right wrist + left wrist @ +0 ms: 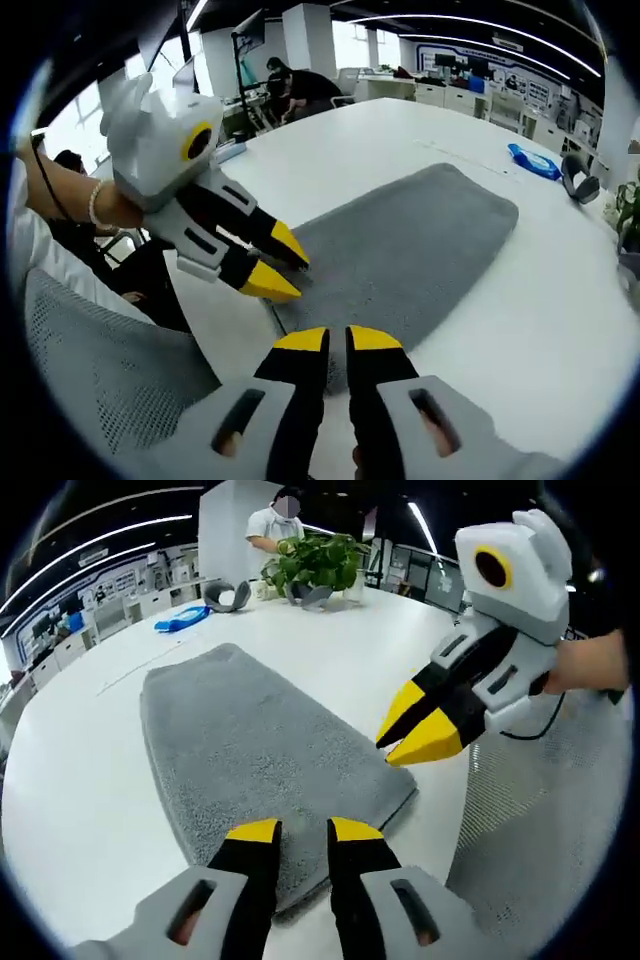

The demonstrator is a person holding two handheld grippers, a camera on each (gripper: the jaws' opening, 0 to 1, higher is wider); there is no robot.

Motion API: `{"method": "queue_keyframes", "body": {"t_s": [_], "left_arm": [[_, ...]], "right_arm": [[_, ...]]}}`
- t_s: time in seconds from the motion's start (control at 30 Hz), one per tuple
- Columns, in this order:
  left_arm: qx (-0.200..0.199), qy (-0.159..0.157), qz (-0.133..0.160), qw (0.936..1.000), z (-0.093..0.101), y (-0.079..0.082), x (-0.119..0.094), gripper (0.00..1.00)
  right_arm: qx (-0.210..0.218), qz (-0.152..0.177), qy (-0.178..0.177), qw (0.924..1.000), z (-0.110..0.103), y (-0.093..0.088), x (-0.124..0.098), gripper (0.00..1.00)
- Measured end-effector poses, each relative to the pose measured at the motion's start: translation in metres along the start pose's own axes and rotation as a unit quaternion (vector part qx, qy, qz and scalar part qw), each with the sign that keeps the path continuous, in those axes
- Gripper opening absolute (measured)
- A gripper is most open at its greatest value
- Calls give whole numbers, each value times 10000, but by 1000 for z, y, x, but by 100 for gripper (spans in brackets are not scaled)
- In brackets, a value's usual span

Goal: Fold the towel on the table until its edges align and the towel forms a compact rectangular stack.

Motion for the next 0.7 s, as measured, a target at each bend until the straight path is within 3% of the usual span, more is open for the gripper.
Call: {"method": "queue_keyframes", "body": {"t_s": [0.13,0.23,0.43,0.57,0.7], "left_arm": [[361,-242,73,9990,2,-4,-10,24],[537,-432,133,9975,0,-12,-13,28],[827,-635,-234,9943,0,-21,-6,40],[1039,-628,-565,9910,0,-29,0,40],[1128,-592,-636,9898,-2,-37,3,40]], "right_arm": [[-121,-65,193,9997,-10,-6,3,15],[-466,-149,262,9985,-16,-10,5,18],[-688,-328,145,9970,-13,-21,9,24],[-769,-410,133,9961,-12,-24,9,25],[-1081,-539,81,9926,-16,-29,14,26]]}}
Point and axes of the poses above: the point that each gripper's makers call its tool centre point, and the gripper's own axes: x roughly forward along the fingers, z roughly to its right, y roughly out of its top, the point moved 10 cm from there along -x, roughly backward along the fingers, and after that the axes turned 14 degrees about -y, right-handed, at the moved point
